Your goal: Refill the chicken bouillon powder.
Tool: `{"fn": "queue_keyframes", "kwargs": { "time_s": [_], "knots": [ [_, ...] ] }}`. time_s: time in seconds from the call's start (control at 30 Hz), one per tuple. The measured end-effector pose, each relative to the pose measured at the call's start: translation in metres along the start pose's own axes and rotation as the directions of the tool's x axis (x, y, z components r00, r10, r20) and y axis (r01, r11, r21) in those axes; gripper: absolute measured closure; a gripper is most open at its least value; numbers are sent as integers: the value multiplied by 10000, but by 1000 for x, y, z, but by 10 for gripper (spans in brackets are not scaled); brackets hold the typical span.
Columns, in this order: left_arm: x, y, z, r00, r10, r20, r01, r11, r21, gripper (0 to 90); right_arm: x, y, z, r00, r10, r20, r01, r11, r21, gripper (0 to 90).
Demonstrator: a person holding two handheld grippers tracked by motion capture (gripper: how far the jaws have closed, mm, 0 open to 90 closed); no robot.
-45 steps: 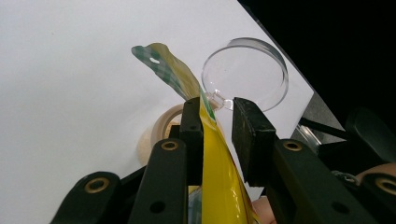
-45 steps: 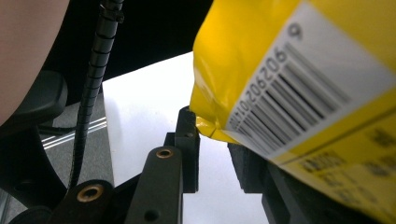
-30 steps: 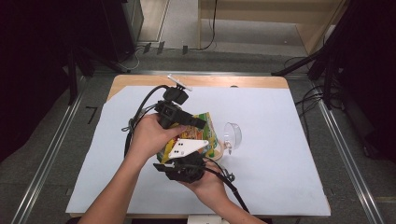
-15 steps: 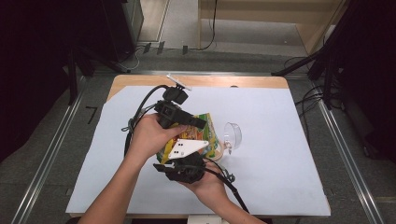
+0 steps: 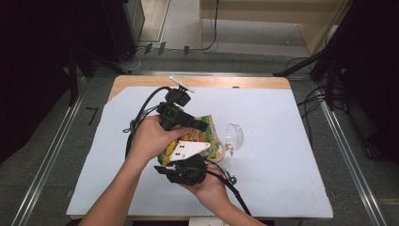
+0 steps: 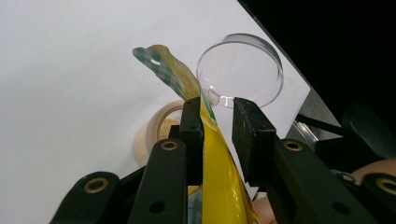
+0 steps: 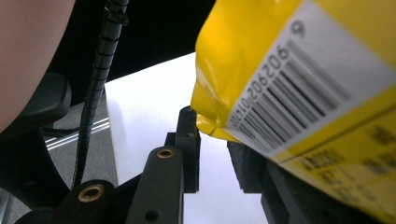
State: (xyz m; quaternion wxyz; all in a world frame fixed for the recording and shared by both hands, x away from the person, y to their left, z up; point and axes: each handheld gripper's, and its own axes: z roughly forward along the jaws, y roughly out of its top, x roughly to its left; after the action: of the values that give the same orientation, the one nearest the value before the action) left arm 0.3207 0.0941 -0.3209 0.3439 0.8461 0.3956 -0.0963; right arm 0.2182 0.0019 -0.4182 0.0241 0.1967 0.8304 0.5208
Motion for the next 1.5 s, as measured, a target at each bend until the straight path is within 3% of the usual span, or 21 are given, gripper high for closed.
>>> {"fn": "queue_keyframes", "kwargs": {
  "time_s": [1.07, 1.3, 1.5],
  "knots": [
    [-10, -2, -4, 9994, 271, -226, -272, 9996, -53, 741, -1, -1, 1, 9998, -209, 0, 209, 9997, -150, 766],
    [-10, -2, -4, 9997, 204, -115, -205, 9998, -50, 742, -1, -2, 1, 9996, -291, 40, 292, 9994, -176, 768],
    [-6, 0, -5, 9999, 41, 105, -40, 9999, -118, 742, 2, 1, -2, 9999, -43, -118, 41, 9999, -161, 768]
  ]
}}
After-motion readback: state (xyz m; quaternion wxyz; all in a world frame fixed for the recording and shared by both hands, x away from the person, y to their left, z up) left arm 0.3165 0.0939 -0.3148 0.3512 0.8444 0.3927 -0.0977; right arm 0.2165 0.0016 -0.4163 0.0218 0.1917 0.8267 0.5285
